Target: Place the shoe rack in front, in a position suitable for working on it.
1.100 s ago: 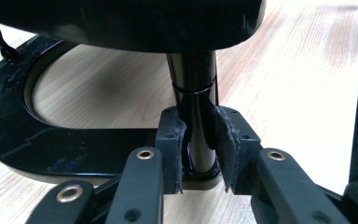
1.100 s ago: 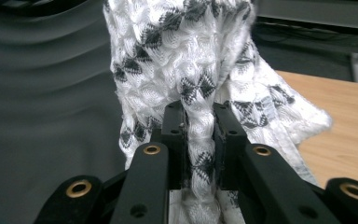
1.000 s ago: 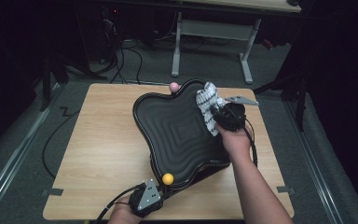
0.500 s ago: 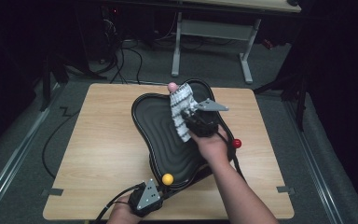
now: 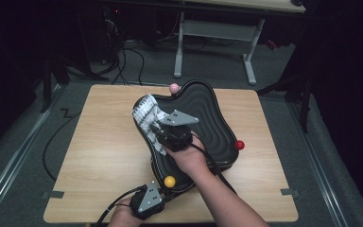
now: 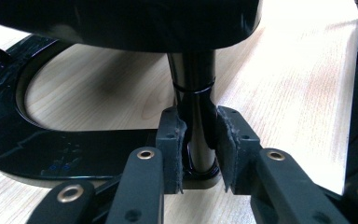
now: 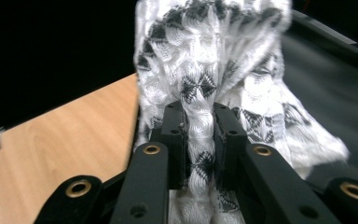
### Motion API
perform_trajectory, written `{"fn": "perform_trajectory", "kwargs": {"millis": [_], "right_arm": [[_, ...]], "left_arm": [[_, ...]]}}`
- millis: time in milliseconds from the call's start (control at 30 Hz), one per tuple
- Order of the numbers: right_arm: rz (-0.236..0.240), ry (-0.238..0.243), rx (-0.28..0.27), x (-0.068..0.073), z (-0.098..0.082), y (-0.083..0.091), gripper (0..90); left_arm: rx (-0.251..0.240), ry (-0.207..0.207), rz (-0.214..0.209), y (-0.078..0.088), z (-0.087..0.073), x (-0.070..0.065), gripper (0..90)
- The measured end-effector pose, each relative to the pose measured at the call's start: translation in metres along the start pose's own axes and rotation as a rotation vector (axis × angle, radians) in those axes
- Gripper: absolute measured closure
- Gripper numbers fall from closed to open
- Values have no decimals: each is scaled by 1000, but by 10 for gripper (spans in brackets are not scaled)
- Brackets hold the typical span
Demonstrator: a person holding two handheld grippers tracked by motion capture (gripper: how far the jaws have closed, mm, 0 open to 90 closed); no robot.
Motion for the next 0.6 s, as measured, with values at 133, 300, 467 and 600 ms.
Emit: {"fn": "perform_trajectory", "kwargs": {"millis": [133,300,467,600], "right_arm": [[-82,-56,-21,-27,3,2,781],[-173,-113,-45,-60,4,6,784],[-149,-100,-39,-51,5,5,782],[-71,-53,-32,-20,5,-1,782]], "left_arm": [[0,1,0,0,0,0,716],[0,2,-1,0,0,0,716],[0,1,-4,0,0,0,716],[0,2,-4,0,0,0,716]]}}
Point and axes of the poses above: each handheld gripper's, and its own axes: y roughly backward along the jaws, z roughly out of its top, x roughly to its left, the point moved 6 cm from there along -y, roughly forward along the jaws
